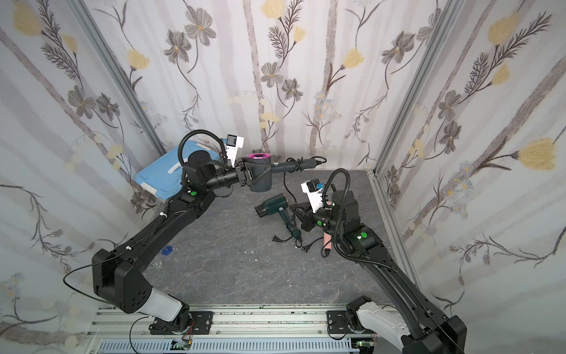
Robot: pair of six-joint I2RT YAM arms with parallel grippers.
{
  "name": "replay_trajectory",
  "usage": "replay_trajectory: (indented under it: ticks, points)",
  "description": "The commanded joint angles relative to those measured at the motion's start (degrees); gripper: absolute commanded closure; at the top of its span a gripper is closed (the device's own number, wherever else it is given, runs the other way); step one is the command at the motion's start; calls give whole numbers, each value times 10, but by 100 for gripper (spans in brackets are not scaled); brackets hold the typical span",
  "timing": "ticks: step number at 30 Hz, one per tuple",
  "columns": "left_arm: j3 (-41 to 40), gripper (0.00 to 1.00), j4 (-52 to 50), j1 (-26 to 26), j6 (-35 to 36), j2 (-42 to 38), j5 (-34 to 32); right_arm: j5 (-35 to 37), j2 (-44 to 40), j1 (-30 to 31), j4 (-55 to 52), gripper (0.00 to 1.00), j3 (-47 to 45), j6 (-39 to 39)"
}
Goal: Wrap the cord around the hair dryer
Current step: Wrap the power cord around the hair dryer.
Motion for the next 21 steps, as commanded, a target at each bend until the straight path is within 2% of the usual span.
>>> replay_trajectory:
  ticks: [1, 6, 9, 17, 21]
  points:
    - [14, 100, -156, -11, 135, 8, -11, 101, 33, 29, -182, 100, 94, -99]
    - [52, 100, -272, -41, 221, 20, -17, 209, 113, 64, -350, 100, 279, -186]
    - [59, 100, -322, -56, 259, 23, -18, 267, 138, 68, -385, 100, 345, -215]
    - [62, 100, -384, -95, 314, 17, 44, 355, 176, 64, -337, 100, 394, -286]
    - [65, 100, -400, -113, 331, 7, 80, 341, 206, 47, -307, 100, 382, -321]
